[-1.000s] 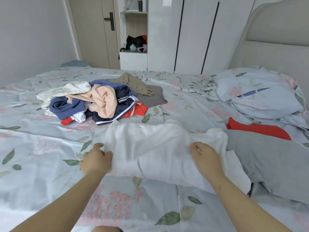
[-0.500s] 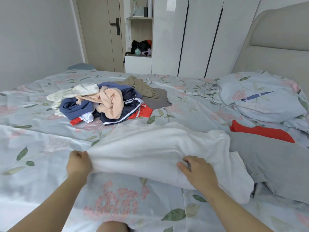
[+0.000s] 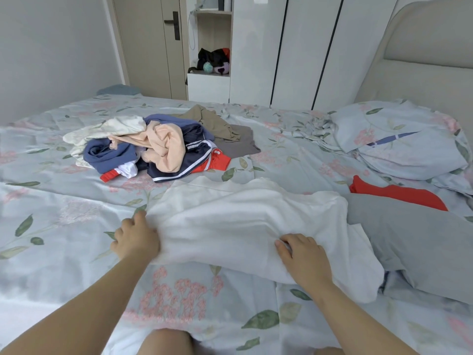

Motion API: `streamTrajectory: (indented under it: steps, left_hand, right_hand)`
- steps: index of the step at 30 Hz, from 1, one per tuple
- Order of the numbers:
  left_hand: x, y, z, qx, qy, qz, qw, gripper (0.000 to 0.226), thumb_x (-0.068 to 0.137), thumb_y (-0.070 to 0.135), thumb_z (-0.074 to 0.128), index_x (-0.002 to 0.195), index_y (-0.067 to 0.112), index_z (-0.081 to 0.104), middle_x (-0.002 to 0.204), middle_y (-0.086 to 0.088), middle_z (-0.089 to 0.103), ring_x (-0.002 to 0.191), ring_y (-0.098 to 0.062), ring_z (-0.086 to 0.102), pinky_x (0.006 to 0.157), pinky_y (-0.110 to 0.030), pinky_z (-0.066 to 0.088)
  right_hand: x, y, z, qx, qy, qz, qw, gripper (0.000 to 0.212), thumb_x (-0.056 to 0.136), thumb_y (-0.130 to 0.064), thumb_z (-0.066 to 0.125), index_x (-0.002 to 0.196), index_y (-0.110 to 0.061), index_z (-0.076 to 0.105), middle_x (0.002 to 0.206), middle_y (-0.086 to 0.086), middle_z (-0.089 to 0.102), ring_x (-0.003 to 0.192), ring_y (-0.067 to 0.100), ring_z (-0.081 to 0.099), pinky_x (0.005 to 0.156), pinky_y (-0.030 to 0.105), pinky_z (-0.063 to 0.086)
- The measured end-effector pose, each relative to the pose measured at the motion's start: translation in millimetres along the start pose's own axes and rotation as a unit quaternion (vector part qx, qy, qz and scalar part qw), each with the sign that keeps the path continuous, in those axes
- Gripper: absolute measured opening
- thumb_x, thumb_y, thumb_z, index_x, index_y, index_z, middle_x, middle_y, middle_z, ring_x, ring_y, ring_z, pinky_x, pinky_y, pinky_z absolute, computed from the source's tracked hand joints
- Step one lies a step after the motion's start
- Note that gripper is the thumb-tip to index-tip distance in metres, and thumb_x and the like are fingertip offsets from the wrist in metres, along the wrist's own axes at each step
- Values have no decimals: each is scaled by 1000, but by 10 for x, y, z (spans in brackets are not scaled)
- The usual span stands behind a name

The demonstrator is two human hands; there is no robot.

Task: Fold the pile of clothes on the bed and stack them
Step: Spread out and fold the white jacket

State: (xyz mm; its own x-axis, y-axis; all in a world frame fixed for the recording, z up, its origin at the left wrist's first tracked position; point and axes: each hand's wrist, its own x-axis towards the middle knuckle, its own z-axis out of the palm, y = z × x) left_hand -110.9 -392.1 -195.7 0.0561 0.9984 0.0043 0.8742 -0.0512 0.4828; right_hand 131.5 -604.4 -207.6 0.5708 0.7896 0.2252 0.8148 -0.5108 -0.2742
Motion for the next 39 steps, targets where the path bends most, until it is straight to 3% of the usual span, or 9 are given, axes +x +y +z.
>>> streamTrajectory:
  steps: [3, 9, 13, 17, 20, 25, 29, 34, 39]
  left_hand:
    - [-287, 312, 140, -18, 38, 153, 987, 52, 94, 36, 39, 144, 21, 35, 148, -8, 36, 138, -27, 28, 113, -45, 17]
    - [-995, 922, 497, 85, -164, 421, 888, 107, 53, 88, -22, 147, 47, 11, 158, 16, 7, 146, -9, 1, 118, -41, 1]
    - [-1040, 1040, 644, 119, -211, 395, 886, 86, 68, 83, -6, 146, 50, 9, 158, 17, 4, 146, -10, -2, 117, -42, -3]
    - [-1044, 1048, 618, 134, -222, 391, 883, 97, 60, 88, -11, 146, 48, 9, 157, 19, 6, 146, -8, 0, 117, -40, -2]
    - [-1062, 1039, 625, 130, -209, 382, 891, 63, 88, 69, 10, 147, 46, 10, 157, 19, 8, 146, -7, 2, 118, -39, -1]
    - [-1052, 1020, 628, 136, -222, 385, 886, 94, 61, 81, -12, 146, 48, 10, 157, 20, 10, 146, -7, 4, 118, -38, 0]
    - [-1053, 1022, 620, 116, -217, 384, 890, 54, 95, 60, 15, 147, 46, 14, 156, 20, 12, 145, -5, 5, 118, -36, -1]
    - [-1016, 969, 565, 101, -208, 400, 887, 45, 102, 44, 15, 147, 42, 20, 154, 20, 21, 143, -2, 16, 116, -29, 7]
    - [-864, 976, 495, 133, -187, 406, 885, 45, 102, 44, 16, 145, 40, 28, 151, 20, 30, 140, -4, 22, 113, -31, 12]
  right_hand:
    - [-123, 71, 39, 29, 62, 8, 998, 54, 87, -52, 26, 90, -20, 69, 87, -3, 68, 86, 24, 61, 76, 35, 42]
    - [-391, 384, -52, -17, 187, 104, 977, 42, 86, -44, 41, 92, -16, 72, 95, 2, 69, 92, 30, 62, 87, 34, 30]
    - [-521, 619, -208, 72, 158, 306, 936, 45, 85, -33, 65, 122, -9, 55, 117, 18, 54, 107, 37, 48, 88, 42, 34]
    - [-470, 734, -384, 207, 122, 256, 936, 15, 95, -21, 54, 92, -6, 51, 73, 1, 53, 80, 30, 55, 62, 32, 34]
    - [-423, 963, -595, 227, 208, 280, 909, 14, 96, -15, 50, 85, -6, 47, 68, 5, 51, 70, 29, 51, 60, 32, 30]
    - [-589, 963, -464, 223, 126, 379, 889, 13, 96, -16, 48, 89, -5, 49, 87, 13, 53, 91, 35, 57, 67, 35, 37]
    - [-604, 624, -397, 39, 225, 247, 942, 36, 83, -17, 66, 117, -7, 60, 115, 20, 59, 100, 39, 56, 79, 46, 45]
    - [-497, 615, -309, -12, -78, 164, 983, 46, 102, -38, 20, 147, -31, 26, 157, -12, 14, 146, 17, 8, 117, 38, 5]
    - [-513, 155, -185, 7, 128, 156, 979, 35, 90, -33, 43, 114, -20, 66, 120, 2, 63, 109, 26, 57, 90, 41, 42]
